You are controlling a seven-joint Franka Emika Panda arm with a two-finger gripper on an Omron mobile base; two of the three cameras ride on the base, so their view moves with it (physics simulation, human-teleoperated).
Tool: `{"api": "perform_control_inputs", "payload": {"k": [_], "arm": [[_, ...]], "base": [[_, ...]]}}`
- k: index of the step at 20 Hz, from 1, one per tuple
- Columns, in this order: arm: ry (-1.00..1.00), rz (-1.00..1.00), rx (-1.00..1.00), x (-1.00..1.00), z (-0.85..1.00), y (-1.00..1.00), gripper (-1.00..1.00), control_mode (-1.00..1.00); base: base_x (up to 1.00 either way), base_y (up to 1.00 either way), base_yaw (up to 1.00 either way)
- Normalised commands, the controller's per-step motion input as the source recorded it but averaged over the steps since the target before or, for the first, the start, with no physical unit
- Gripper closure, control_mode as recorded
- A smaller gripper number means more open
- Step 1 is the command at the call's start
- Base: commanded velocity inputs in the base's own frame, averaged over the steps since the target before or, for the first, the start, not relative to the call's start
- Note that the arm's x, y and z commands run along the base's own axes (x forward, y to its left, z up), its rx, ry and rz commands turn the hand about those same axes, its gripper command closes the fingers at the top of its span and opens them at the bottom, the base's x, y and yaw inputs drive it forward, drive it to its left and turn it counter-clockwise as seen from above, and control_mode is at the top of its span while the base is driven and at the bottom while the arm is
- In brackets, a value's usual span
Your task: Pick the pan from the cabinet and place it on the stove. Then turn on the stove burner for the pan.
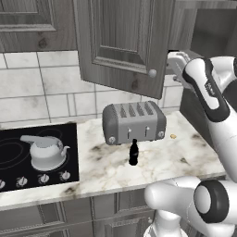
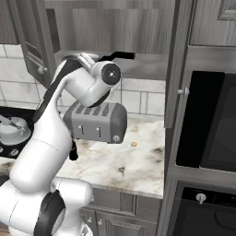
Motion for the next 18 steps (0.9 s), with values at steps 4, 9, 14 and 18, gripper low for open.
{"api": "perform_control_inputs", "payload": {"k": [4, 9, 14, 18], "arm": [[0.07, 0.01, 0.1, 0.22, -0.05, 0.3, -1.0, -1.0], [0.03, 0.04, 0.09, 0.06, -0.11, 0.33, -1.0, -1.0], [0.0, 0.14, 0.1, -0.09, -0.11, 0.43, -1.0, -1.0], [0.0, 0.19, 0.1, -0.11, -0.08, 0.55, -1.0, -1.0]], "base": [[0.0, 0.0, 0.0], [0.0, 0.0, 0.0], [0.0, 0.0, 0.0], [0.0, 0.0, 0.0]]}}
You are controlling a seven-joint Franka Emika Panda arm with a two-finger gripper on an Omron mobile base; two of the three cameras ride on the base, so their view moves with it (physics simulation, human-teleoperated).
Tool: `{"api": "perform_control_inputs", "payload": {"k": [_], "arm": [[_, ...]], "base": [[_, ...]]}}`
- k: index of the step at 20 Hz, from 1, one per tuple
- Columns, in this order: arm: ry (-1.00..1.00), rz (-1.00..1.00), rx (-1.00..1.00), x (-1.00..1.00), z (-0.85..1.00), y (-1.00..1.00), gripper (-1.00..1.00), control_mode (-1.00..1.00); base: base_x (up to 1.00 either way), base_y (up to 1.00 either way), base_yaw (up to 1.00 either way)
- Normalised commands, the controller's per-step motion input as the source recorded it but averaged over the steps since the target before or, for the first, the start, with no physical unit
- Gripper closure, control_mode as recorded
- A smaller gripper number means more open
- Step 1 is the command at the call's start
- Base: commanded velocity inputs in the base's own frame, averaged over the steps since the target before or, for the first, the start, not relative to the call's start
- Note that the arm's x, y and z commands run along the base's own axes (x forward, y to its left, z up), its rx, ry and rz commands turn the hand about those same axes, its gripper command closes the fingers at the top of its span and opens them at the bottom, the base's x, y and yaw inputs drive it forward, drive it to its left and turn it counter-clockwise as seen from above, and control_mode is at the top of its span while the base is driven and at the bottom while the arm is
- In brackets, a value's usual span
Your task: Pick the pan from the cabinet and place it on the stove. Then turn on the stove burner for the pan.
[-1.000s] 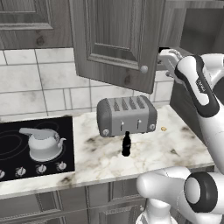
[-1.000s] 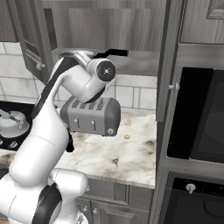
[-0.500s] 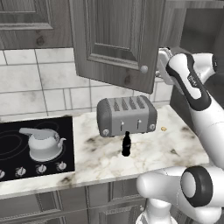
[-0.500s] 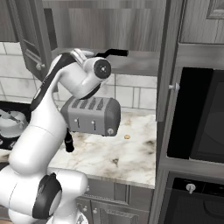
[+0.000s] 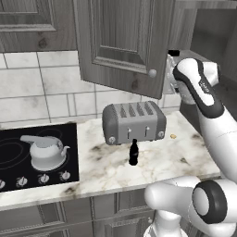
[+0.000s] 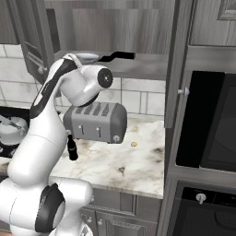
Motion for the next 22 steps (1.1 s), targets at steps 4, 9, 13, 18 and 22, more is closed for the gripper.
{"api": "perform_control_inputs", "payload": {"k": [4, 9, 13, 18, 22], "arm": [[0.0, 0.2, 0.06, -0.16, -0.05, 0.63, -1.0, -1.0], [0.0, 0.23, 0.02, -0.39, 0.0, 0.68, -1.0, -1.0], [0.0, 0.23, 0.0, -0.5, 0.0, 0.72, -1.0, -1.0], [-0.02, 0.21, 0.0, -0.54, 0.0, 0.72, -1.0, -1.0], [-0.02, 0.19, 0.0, -0.52, 0.0, 0.72, -1.0, -1.0]], "base": [[0.0, 0.0, 0.0], [0.0, 0.0, 0.0], [0.0, 0.0, 0.0], [0.0, 0.0, 0.0], [0.0, 0.0, 0.0]]}}
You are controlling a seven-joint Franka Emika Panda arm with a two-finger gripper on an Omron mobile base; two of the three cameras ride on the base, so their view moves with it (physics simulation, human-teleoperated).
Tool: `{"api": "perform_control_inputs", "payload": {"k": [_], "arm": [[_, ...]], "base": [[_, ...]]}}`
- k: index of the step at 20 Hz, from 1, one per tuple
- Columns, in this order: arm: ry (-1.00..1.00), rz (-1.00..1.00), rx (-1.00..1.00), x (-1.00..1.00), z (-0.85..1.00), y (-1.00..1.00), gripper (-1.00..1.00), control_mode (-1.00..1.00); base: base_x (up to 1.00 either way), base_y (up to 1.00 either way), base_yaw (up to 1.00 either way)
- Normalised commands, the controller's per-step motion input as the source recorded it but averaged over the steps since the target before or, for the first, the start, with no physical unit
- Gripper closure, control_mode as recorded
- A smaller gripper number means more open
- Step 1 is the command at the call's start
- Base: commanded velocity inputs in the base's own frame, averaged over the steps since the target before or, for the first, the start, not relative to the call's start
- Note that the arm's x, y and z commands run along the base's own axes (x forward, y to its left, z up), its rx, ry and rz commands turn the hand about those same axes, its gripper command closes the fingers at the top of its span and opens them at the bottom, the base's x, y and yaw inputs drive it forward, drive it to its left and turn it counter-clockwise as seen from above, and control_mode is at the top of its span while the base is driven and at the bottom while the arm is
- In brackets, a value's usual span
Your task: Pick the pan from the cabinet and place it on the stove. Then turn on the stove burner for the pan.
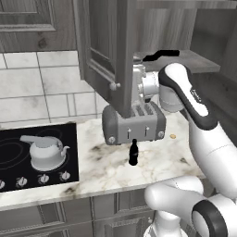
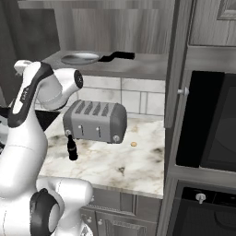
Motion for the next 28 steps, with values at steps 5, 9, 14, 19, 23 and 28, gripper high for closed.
{"api": "perform_control_inputs", "payload": {"k": [5, 9, 14, 19, 23, 28], "arm": [[-0.01, 0.15, 0.0, -0.43, 0.0, 0.73, -1.0, -1.0], [-0.03, 0.08, 0.01, -0.34, 0.0, 0.58, -1.0, -1.0], [-0.03, 0.0, -0.02, -0.21, 0.0, 0.21, -1.0, -1.0], [-0.07, 0.0, -0.02, 0.0, -0.01, -0.03, -1.0, -1.0], [-0.14, -0.1, -0.05, 0.0, 0.16, -0.31, -1.0, -1.0], [-0.1, -0.19, 0.0, 0.0, 0.2, -0.45, -1.0, -1.0]], "base": [[0.0, 0.0, 0.0], [0.0, 0.0, 0.0], [0.0, 0.0, 0.0], [0.0, 0.0, 0.0], [0.0, 0.0, 0.0], [0.0, 0.0, 0.0]]}}
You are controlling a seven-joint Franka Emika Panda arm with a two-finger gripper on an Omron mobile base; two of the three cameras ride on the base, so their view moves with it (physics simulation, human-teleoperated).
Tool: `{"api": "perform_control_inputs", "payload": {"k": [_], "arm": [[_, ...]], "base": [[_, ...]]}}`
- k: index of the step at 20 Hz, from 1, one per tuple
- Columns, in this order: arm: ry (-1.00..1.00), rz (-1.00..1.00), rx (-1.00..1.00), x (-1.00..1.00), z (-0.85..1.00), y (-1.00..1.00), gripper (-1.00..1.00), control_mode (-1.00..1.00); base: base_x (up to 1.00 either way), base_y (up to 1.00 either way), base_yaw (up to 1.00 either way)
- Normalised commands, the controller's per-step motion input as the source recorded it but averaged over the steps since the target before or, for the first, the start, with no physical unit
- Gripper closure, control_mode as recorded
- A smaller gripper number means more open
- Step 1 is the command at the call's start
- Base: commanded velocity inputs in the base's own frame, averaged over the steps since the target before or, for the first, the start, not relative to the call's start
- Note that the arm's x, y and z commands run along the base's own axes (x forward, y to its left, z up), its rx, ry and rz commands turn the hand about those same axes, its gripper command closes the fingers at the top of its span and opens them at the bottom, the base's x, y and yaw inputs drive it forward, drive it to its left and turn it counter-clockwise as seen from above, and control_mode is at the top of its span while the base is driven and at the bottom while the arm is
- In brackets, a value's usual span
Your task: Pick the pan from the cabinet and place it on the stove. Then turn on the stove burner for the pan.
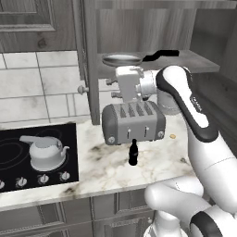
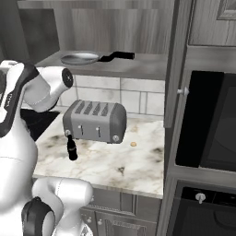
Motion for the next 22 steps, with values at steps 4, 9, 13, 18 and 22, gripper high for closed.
{"api": "perform_control_inputs", "payload": {"k": [4, 9, 13, 18, 22], "arm": [[-0.04, -0.24, 0.0, 0.0, 0.12, -0.51, -1.0, -1.0], [0.0, -0.26, 0.0, 0.14, 0.14, -0.52, -1.0, -1.0], [0.0, -0.2, 0.0, 0.46, 0.11, -0.58, -1.0, -1.0], [0.02, -0.16, 0.0, 0.59, 0.14, -0.55, -1.0, -1.0], [0.0, -0.08, 0.0, 0.55, 0.08, -0.62, -1.0, -1.0]], "base": [[0.0, 0.0, 0.0], [0.0, 0.0, 0.0], [0.0, 0.0, 0.0], [0.0, 0.0, 0.0], [0.0, 0.0, 0.0]]}}
